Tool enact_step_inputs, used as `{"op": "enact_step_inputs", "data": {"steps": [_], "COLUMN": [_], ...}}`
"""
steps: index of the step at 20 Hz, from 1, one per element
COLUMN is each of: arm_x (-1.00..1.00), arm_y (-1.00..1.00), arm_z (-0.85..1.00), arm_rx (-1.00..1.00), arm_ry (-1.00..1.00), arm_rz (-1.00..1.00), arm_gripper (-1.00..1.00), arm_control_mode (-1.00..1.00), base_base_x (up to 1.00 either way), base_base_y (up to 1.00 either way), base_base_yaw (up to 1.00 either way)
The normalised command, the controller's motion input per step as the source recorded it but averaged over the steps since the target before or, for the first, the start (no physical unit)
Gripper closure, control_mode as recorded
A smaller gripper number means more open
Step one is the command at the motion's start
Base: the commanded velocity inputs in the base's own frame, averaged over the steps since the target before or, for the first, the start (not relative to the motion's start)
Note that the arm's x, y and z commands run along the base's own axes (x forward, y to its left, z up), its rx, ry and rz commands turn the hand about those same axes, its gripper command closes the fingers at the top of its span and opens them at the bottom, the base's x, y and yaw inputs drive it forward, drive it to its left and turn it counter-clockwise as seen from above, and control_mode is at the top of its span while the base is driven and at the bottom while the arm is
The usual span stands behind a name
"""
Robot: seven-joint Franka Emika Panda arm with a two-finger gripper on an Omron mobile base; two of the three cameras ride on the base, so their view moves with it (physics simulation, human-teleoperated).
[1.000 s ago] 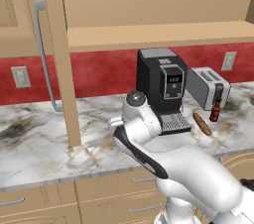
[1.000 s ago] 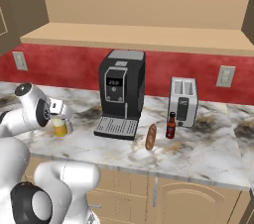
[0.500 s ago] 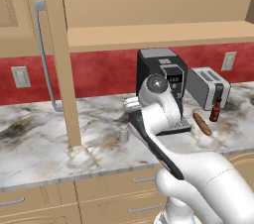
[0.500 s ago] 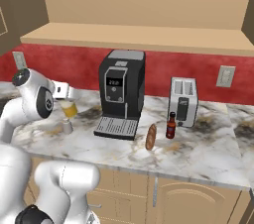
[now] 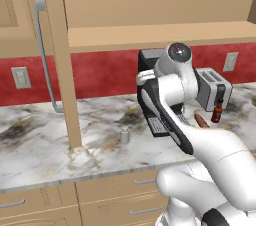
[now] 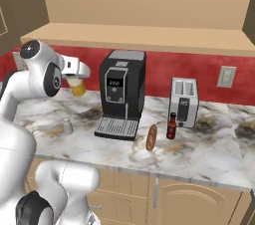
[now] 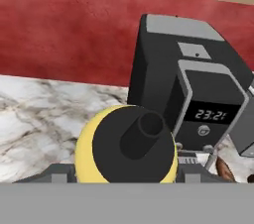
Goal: There are various items on the counter. Only move the condiments/shakers into the cabinet.
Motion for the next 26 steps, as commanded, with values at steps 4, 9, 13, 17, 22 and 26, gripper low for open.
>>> {"op": "enact_step_inputs", "data": {"steps": [4,9,13,17,22,26], "arm_x": [0.07,0.00,-0.07,-0.12,0.00,0.29], "arm_y": [-0.01,-0.01,-0.01,-0.02,0.00,-0.05], "arm_z": [1.00,0.75,0.07,0.85,0.95,0.12], "arm_rx": [0.00,-0.04,0.00,0.00,0.01,0.01], "arm_ry": [0.00,-0.06,-0.18,-0.44,-0.27,0.02], "arm_rz": [0.00,0.01,0.00,0.00,0.00,0.00], "arm_gripper": [1.00,1.00,1.00,1.00,1.00,1.00], "arm_control_mode": [-1.00,-1.00,-1.00,-1.00,-1.00,-1.00], "base_base_x": [0.00,0.00,0.00,0.00,0.00,0.00], "base_base_y": [0.00,0.00,0.00,0.00,0.00,0.00], "base_base_yaw": [0.00,0.00,0.00,0.00,0.00,0.00]}}
